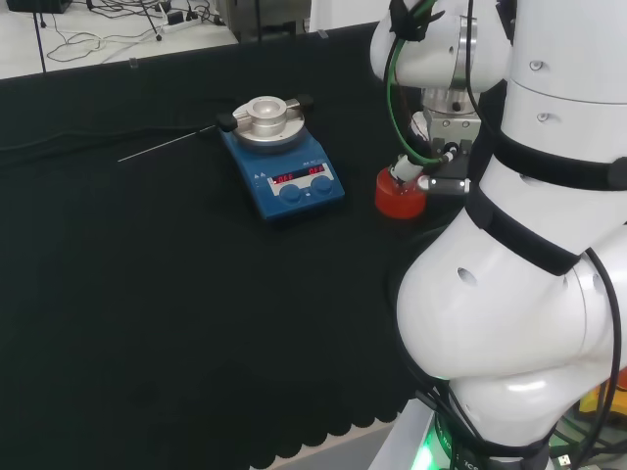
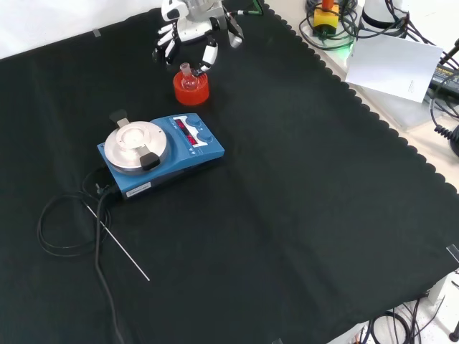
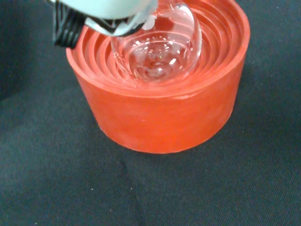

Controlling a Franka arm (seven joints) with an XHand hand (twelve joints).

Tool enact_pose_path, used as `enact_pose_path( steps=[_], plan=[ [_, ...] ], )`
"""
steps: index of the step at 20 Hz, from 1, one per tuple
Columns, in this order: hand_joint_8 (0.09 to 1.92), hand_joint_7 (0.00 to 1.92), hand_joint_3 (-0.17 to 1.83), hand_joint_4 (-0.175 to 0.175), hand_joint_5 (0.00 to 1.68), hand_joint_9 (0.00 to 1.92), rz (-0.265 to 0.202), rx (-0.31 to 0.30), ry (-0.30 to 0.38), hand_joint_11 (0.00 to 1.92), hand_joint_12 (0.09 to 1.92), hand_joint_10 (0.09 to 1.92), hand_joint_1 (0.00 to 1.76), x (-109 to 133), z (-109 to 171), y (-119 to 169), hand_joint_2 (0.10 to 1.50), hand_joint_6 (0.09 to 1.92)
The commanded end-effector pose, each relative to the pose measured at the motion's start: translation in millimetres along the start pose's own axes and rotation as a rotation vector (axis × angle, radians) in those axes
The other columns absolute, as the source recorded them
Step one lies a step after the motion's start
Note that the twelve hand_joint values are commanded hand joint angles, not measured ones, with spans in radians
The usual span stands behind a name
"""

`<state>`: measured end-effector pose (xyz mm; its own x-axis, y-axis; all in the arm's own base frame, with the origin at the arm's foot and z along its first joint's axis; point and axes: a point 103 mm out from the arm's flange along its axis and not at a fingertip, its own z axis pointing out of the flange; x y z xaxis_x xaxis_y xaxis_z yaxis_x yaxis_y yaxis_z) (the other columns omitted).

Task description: Pick up the round-bottom flask.

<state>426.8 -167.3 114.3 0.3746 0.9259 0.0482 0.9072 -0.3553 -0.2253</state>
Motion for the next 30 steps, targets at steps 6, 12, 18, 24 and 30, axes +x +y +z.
enact_pose_path(
  steps=[6, 12, 18, 24, 30],
  plan=[
    [0.68, 0.21, 0.71, -0.087, 0.82, 0.42, 0.002, 0.001, -0.005, 0.1, 1.44, 0.7, 0.97, -7.7, -2.3, 4.7, 0.64, 0.74],
    [0.68, 0.22, 0.71, -0.107, 0.89, 0.43, -0.001, -0.002, -0.001, 0.12, 1.44, 0.7, 0.97, -0.6, -3.4, 3.6, 0.66, 0.76],
    [0.69, 0.22, 0.71, -0.109, 0.89, 0.43, -0.008, -0.003, -0.012, 0.13, 1.43, 0.7, 0.97, 3.7, -4.2, 3.1, 0.67, 0.76],
    [0.7, 0.26, 0.49, 0.028, 1.06, 0.48, 0.012, -0.012, -0.064, 0.17, 1.42, 0.69, 1.09, 4.5, -7.1, 3.6, 0.83, 0.93],
    [0.69, 0.32, 0.7, -0.008, 1.09, 0.55, 0.025, -0.013, -0.082, 0.25, 1.39, 0.65, 1.12, 3.8, -22.3, 2.0, 0.73, 1.01]
  ],
)
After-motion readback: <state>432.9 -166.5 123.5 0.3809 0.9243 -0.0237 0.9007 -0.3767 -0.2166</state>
